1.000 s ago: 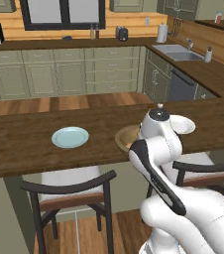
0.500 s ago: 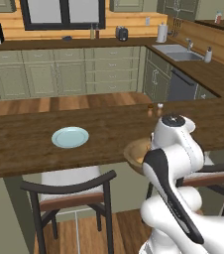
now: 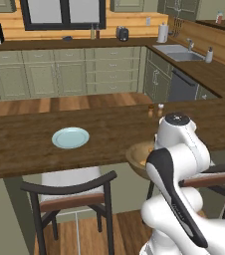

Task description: Pick the chicken drumstick and potato from their plates and place them in the bowl. Then put the bowl in the fridge.

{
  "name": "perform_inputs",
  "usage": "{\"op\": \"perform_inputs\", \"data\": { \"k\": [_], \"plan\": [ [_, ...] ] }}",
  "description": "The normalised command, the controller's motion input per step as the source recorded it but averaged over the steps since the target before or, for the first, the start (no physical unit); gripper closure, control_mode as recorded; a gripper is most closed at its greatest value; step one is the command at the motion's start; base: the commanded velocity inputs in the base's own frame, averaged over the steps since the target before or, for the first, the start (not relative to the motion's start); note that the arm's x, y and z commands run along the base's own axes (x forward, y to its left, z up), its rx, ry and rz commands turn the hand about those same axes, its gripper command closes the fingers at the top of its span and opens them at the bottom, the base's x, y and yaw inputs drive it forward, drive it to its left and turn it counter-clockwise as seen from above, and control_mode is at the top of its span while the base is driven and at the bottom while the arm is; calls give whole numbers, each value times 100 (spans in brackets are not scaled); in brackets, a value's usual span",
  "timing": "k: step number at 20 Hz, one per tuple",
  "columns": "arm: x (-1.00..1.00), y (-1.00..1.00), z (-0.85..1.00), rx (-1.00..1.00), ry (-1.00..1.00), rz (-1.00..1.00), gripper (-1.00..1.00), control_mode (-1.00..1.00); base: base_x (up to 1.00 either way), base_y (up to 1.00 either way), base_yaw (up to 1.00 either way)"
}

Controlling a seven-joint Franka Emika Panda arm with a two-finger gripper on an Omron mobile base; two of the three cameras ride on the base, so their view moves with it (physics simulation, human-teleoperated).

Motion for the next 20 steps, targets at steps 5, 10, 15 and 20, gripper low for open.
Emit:
{"op": "perform_inputs", "data": {
  "k": [5,10,15,20],
  "plan": [
    [0,0,0,0,0,0,100,100,-28,0,0],
    [0,0,0,0,0,0,100,100,-97,10,0],
    [0,0,0,0,0,0,100,100,-41,96,1],
    [0,0,0,0,0,0,100,100,-5,100,0]
  ]
}}
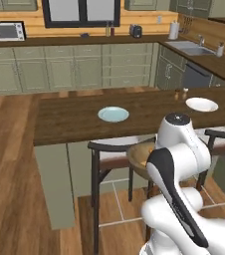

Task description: Pick the chicken drumstick and potato from their plates and place them in the bowl. Then put the bowl in the fridge.

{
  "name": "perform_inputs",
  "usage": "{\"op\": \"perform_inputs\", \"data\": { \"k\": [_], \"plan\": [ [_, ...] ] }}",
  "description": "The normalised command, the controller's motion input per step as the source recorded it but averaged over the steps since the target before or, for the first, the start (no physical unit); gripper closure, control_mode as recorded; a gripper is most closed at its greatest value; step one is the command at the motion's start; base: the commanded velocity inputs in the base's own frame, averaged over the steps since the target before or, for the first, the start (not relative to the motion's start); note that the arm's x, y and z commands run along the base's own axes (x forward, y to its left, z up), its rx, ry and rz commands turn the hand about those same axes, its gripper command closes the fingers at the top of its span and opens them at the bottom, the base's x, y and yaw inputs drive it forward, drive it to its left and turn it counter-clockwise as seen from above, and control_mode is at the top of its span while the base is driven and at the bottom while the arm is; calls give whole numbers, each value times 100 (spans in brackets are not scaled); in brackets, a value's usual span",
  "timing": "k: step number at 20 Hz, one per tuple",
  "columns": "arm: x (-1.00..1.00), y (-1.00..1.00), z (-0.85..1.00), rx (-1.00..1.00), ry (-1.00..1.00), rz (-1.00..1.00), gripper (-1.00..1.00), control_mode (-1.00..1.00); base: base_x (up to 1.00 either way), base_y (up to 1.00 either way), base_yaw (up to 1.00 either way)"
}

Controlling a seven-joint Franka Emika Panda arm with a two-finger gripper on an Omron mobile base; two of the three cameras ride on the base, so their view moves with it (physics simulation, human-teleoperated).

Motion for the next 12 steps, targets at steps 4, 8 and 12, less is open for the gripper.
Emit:
{"op": "perform_inputs", "data": {
  "k": [4,8,12],
  "plan": [
    [0,0,0,0,0,0,100,100,0,100,0],
    [0,0,0,0,0,0,100,100,5,100,0],
    [0,0,0,0,0,0,100,100,26,100,-1]
  ]
}}
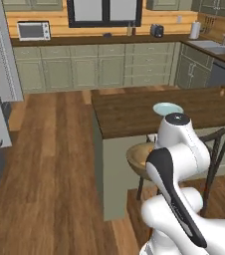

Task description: Pick the chicken drumstick and potato from their plates and place them in the bowl. Then put the bowl in the fridge.

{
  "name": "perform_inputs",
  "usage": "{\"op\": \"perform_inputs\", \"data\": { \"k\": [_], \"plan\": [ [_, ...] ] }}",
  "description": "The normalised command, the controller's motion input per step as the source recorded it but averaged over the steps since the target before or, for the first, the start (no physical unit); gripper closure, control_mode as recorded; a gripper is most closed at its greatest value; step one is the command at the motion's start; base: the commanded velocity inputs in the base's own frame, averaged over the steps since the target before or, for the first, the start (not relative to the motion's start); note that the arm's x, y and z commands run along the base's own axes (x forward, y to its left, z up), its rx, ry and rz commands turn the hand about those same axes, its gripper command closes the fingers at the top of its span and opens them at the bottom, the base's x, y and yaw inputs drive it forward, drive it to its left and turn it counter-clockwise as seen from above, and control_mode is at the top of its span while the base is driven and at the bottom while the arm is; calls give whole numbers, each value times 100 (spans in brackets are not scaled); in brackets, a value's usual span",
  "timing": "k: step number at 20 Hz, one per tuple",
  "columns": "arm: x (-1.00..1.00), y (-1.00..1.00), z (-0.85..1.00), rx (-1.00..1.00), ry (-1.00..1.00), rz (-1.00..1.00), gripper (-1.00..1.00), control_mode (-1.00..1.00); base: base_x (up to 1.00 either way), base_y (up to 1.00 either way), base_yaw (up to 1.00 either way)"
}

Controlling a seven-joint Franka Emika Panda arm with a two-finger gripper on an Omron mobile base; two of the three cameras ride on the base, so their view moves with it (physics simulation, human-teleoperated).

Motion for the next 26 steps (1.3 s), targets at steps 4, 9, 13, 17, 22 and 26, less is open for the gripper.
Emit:
{"op": "perform_inputs", "data": {
  "k": [4,9,13,17,22,26],
  "plan": [
    [0,0,0,0,0,0,100,100,54,100,-11],
    [0,0,0,0,0,0,100,100,64,100,-27],
    [0,0,0,0,0,0,100,100,33,100,-27],
    [0,0,0,0,0,0,100,100,44,32,-4],
    [0,0,0,0,0,0,100,100,60,-14,10],
    [0,0,0,0,0,0,100,100,72,-9,14]
  ]
}}
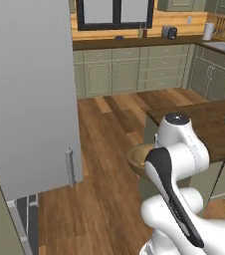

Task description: Pick the chicken drumstick and potato from their plates and place them in the bowl. Then put the bowl in the fridge.

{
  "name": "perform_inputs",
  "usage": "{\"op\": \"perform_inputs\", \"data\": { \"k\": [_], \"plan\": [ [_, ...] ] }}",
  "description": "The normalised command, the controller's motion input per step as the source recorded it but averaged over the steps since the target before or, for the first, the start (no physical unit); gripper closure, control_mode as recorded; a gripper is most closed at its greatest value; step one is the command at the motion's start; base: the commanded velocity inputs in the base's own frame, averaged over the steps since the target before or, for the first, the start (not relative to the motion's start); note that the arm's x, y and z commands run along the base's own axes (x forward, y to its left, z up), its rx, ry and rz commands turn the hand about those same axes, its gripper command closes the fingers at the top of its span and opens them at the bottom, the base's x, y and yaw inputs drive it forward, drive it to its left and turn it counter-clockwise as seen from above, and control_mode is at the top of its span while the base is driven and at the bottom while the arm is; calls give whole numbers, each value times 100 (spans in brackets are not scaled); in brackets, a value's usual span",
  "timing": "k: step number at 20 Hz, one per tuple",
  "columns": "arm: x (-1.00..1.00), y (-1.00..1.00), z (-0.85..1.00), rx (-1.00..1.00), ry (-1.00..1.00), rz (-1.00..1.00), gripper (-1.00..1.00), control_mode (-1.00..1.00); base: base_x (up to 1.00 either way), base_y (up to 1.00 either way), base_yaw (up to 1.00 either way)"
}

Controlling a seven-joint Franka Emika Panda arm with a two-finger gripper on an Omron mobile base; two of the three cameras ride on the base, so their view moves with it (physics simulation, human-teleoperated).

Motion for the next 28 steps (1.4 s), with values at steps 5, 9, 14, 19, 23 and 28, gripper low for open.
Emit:
{"op": "perform_inputs", "data": {
  "k": [5,9,14,19,23,28],
  "plan": [
    [0,0,0,0,0,0,100,100,57,-27,7],
    [0,0,0,0,0,0,100,100,55,-15,0],
    [0,0,0,0,0,0,100,100,71,-2,0],
    [0,0,0,0,0,0,100,100,77,-15,0],
    [0,0,0,0,0,0,100,100,66,-30,0],
    [0,0,0,0,0,0,100,100,54,-32,0]
  ]
}}
